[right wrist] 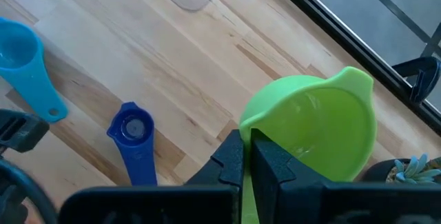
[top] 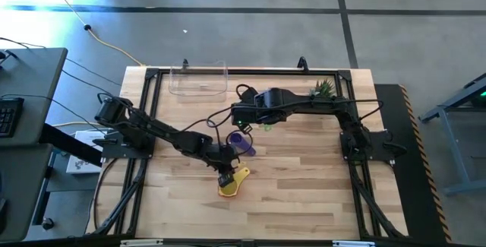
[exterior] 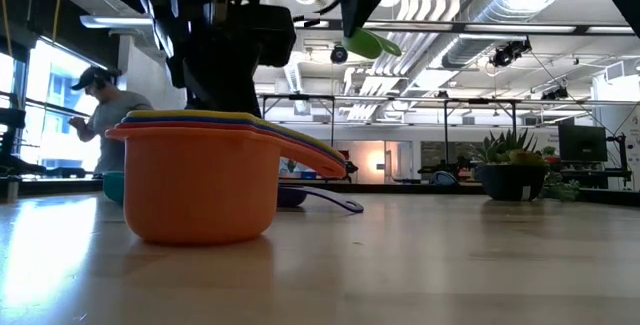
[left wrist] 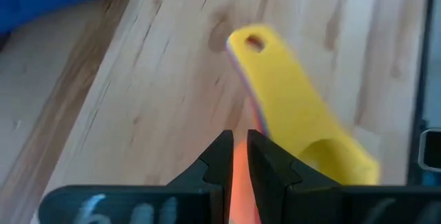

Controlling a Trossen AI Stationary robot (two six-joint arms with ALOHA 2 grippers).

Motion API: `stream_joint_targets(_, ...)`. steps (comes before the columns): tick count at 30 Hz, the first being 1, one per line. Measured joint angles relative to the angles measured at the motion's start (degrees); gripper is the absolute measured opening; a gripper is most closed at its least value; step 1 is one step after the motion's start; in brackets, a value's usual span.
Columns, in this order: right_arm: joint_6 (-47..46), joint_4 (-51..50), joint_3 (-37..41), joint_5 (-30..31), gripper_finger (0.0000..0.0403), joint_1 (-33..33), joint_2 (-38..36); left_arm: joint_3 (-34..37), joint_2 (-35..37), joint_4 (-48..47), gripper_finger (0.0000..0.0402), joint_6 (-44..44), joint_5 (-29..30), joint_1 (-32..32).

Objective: Nest measuring cups in basket
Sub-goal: Stack the green measuring cup on the yellow measuring cup

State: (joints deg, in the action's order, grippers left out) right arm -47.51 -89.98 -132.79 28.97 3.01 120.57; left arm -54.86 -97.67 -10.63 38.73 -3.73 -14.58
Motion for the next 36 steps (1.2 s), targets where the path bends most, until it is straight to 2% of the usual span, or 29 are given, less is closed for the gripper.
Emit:
stream_joint_targets(5,1.46,0.08,0.00,-0.09,0.0000,0.47,0.00,0.01,4.25,-3.55,0.0035,-0.43,4.23,0.37)
stream_joint_targets(8,4.65,0.40,0.00,-0.15,0.0000,1.09,0.00,0.00,7.10,-6.58,0.0035,-0.35,4.49,0.96)
stream_joint_targets(17,19.46,4.29,0.00,-2.82,0.0000,2.31,0.00,0.01,17.04,-23.36,0.0035,5.96,7.05,1.17)
stream_joint_targets(22,30.66,8.34,0.00,-5.71,0.0000,3.12,0.00,0.01,23.03,-32.61,0.0035,11.85,7.83,1.17)
stream_joint_targets(27,45.09,14.05,0.00,-12.20,0.0000,4.44,0.00,0.01,28.11,-39.39,0.0035,18.01,8.05,1.17)
stream_joint_targets(31,59.60,17.53,0.00,-18.12,0.0000,6.05,0.00,0.01,31.06,-43.23,0.0035,23.43,6.90,1.15)
stream_joint_targets(36,70.69,20.13,0.00,-23.00,0.0001,8.53,0.00,0.01,33.28,-45.03,0.0035,29.07,5.20,0.86)
